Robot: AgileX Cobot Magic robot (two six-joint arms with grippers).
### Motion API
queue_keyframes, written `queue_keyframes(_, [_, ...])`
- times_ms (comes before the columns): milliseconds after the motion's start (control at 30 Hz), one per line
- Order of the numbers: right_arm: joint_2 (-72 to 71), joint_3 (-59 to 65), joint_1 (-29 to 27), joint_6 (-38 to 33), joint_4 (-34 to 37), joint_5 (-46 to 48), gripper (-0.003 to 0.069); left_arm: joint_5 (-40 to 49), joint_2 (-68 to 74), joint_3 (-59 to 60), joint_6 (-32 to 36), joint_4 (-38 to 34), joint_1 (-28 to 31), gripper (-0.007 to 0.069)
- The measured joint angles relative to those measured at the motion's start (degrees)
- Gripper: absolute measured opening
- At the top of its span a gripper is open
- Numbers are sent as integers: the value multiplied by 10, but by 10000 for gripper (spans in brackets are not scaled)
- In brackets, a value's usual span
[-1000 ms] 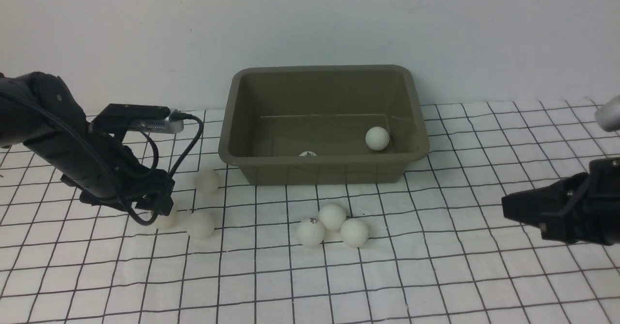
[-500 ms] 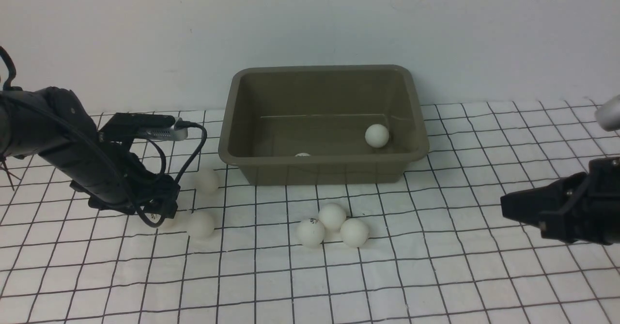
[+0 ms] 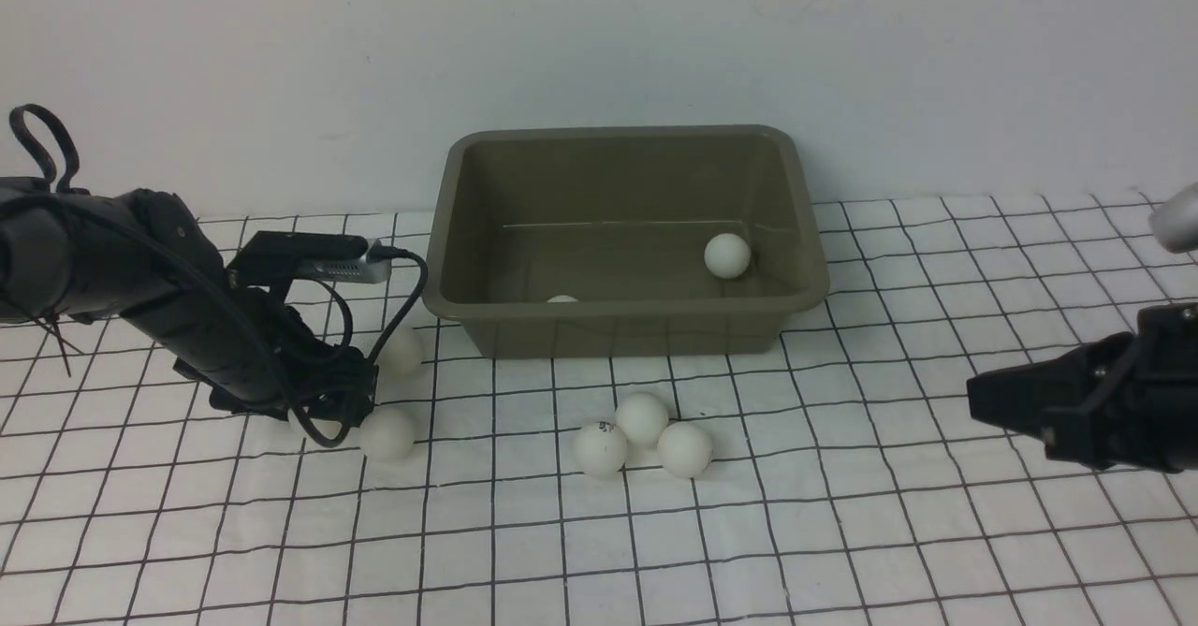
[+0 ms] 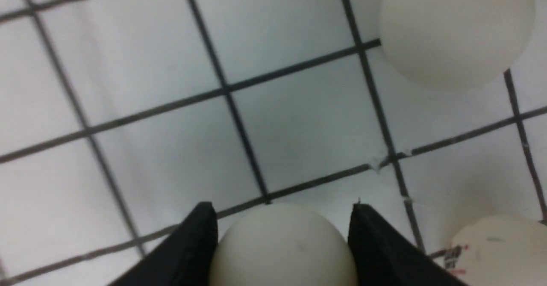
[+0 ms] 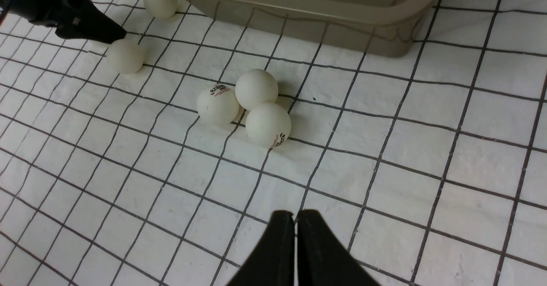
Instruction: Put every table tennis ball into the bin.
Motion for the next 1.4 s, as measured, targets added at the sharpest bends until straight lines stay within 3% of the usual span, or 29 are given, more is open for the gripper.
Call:
queue_keyframes(200, [0,0,0,1,0,0,0,63,-86,-37,-23,37,17,349])
queue_keyframes(400, [0,0,0,1,0,-1,0,73,-113,-157,-23,33,-68,349])
queue_keyframes(633, [0,0,0,1,0,-1,0,55,4,-286,-51,25,-159,349])
queue_keyframes(900, [0,0,0,1,0,0,0,121,127,-397,-59,26,-187,349])
queue_keyframes(1100, [0,0,0,6,0,2,0,142,162,-415,-59,28,-186,465])
queue_keyframes(1233, [0,0,0,8,0,2,0,221,163,-476,-68,62,-186,492])
queue_keyframes(1333, [0,0,0,8,0,2,0,335,148,-567,-76,118,-186,472])
queue_keyframes(1400, [0,0,0,8,0,2,0,366,133,-610,-90,151,-186,456])
